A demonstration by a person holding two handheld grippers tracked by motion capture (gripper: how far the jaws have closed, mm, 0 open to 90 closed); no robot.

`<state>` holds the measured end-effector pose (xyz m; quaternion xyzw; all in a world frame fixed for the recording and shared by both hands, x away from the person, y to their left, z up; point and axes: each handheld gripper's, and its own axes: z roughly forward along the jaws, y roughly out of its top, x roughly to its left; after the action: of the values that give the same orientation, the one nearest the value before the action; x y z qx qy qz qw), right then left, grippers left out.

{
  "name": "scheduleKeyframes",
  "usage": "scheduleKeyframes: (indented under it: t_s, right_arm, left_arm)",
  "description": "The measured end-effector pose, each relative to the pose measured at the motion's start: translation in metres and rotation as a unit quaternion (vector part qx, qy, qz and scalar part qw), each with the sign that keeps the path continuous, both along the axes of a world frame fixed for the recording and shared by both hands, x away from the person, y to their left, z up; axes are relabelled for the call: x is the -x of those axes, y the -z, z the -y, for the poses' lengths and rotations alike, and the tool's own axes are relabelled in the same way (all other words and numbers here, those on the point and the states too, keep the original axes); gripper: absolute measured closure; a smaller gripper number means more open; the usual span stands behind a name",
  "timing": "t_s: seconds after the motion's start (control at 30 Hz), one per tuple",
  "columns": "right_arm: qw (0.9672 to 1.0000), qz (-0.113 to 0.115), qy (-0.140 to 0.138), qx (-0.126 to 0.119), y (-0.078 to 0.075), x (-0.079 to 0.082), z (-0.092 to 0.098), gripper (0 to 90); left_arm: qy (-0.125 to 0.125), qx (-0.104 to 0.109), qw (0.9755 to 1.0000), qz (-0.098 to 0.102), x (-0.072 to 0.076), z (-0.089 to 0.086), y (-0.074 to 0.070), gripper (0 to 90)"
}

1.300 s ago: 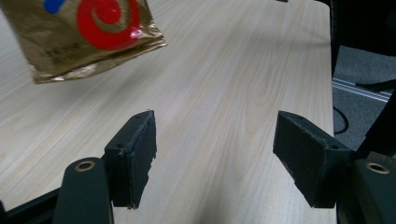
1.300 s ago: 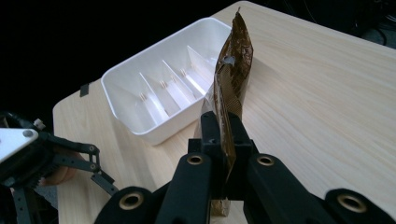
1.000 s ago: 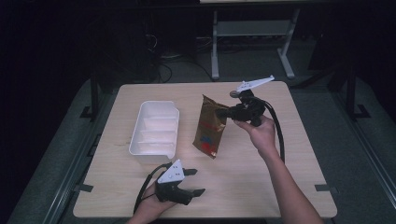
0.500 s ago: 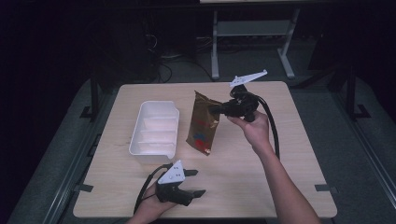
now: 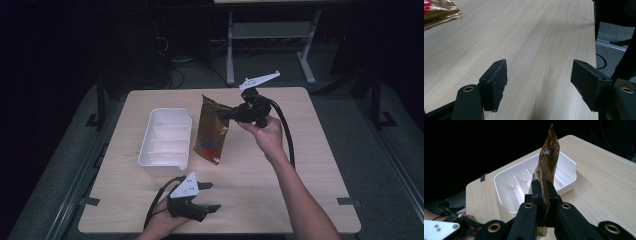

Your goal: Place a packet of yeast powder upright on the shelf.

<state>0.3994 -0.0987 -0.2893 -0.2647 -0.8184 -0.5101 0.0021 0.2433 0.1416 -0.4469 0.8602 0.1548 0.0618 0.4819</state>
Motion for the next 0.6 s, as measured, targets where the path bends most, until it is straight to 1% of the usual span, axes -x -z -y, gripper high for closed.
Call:
scheduleKeyframes:
  t_s: [0.23, 0.47, 0.6]
  right_arm:
    - [0.9999, 0.004, -0.009, 0.001, -0.006, -0.001, -0.011, 89.4]
    - [0.9998, 0.009, -0.018, -0.003, -0.011, -0.002, -0.022, 89.4]
    - [0.9997, 0.009, -0.022, -0.004, -0.011, -0.004, -0.027, 89.4]
  left_arm:
    - [0.001, 0.003, 1.0, -0.001, 0.001, 0.001, 0.0, 28.4]
    - [0.001, 0.001, 1.0, 0.001, 0.001, 0.001, 0.0, 28.4]
    - [0.001, 0.0, 1.0, 0.003, 0.001, 0.0, 0.0, 28.5]
